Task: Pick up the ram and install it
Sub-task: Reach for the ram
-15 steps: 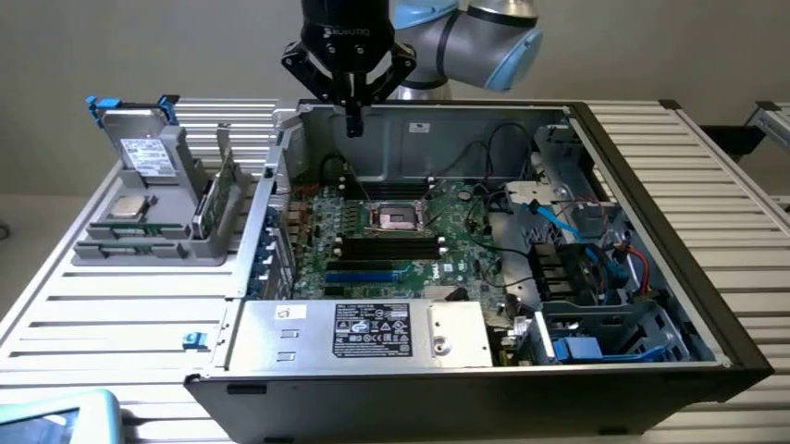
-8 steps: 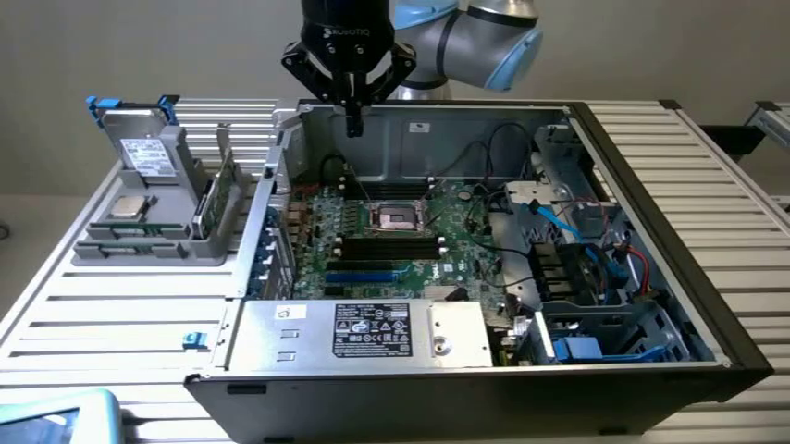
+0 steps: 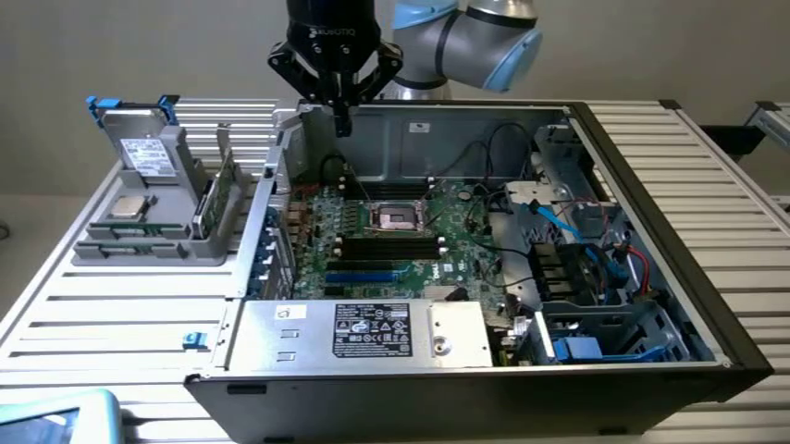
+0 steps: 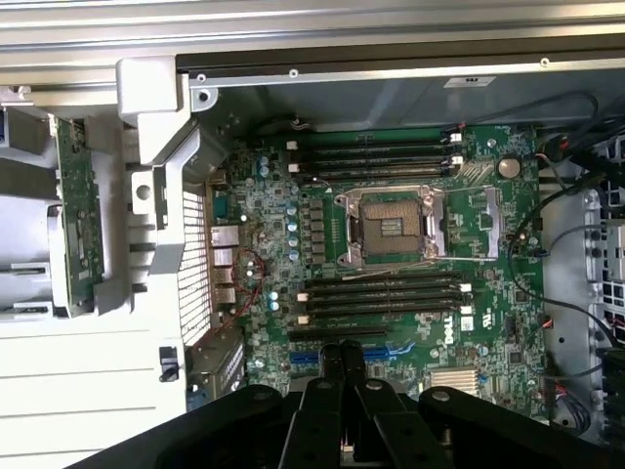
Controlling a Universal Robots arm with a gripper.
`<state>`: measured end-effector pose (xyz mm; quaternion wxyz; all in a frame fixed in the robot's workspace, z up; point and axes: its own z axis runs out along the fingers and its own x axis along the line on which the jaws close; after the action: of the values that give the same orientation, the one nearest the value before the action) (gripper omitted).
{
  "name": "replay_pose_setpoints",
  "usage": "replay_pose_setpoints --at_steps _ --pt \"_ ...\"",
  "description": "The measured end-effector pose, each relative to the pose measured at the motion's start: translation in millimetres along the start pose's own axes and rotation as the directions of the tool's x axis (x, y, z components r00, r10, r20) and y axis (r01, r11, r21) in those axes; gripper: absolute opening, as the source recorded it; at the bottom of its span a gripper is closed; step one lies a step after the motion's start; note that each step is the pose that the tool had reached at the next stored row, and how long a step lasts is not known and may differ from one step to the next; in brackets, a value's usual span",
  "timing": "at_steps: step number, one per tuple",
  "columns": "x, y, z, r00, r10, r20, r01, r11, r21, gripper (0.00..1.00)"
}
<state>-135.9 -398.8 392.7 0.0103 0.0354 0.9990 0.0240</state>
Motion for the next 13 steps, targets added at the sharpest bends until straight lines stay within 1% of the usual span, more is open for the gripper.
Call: replay_pose_setpoints --at_steps 4,13 --pt "10.3 -0.7 -0.2 1.0 0.0 0.0001 0.0 1.0 -0.0001 0.11" --pt "42.1 -3.0 -0.9 1.0 0.0 0.0 0.0 1.0 0.0 0.11"
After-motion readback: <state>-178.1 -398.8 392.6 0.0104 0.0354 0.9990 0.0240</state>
